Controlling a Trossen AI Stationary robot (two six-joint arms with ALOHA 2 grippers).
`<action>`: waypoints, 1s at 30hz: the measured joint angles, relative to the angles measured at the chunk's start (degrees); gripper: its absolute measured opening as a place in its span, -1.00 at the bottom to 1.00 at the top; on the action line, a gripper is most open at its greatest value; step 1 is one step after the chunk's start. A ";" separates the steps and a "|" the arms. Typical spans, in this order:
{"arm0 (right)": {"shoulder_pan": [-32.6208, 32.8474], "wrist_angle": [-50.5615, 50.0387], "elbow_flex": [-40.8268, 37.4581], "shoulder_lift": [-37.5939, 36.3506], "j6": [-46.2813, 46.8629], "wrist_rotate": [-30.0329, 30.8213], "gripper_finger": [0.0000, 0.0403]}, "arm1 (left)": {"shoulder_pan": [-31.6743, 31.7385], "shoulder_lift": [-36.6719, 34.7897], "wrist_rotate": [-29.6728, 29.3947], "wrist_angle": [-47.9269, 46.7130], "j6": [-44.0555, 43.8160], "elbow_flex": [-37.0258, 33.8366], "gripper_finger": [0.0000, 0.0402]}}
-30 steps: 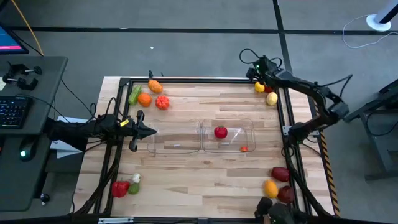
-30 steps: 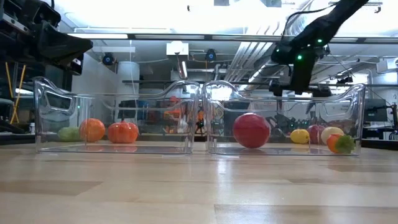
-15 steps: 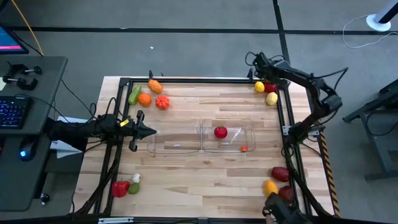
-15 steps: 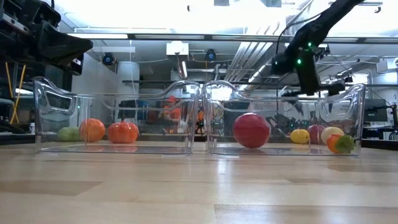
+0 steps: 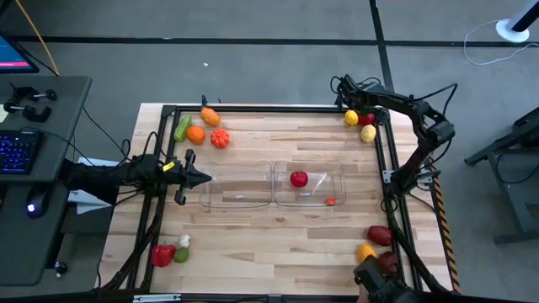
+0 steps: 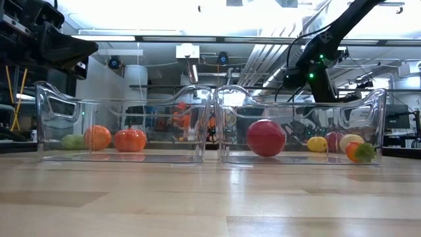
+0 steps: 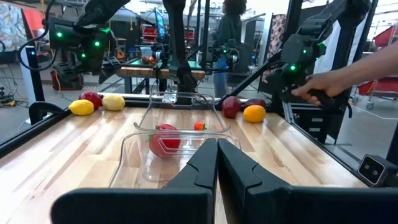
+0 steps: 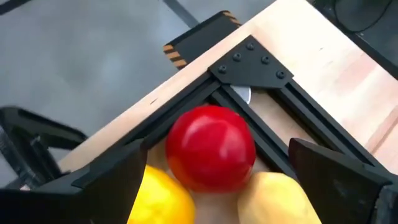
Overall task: Sort produce into baskets
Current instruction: Put the red tomato into the right transparent bin
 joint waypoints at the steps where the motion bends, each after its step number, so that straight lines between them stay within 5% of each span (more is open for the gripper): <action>1: -0.02 0.03 0.02 0.22 0.62 0.40 0.90 | 0.01 0.00 0.00 -0.02 0.00 0.01 -1.00; 14: -0.37 -1.35 -3.82 3.03 22.87 -2.54 0.90 | 0.00 0.02 0.00 -0.02 0.00 0.01 -1.00; 22: -0.76 -2.39 -4.71 3.39 22.56 0.75 0.90 | 0.00 0.02 -0.01 -0.02 0.00 0.00 -1.00; 30: 0.09 -2.25 -4.70 3.20 15.66 -9.60 0.90 | -0.01 0.02 -0.02 -0.01 0.00 0.01 -1.00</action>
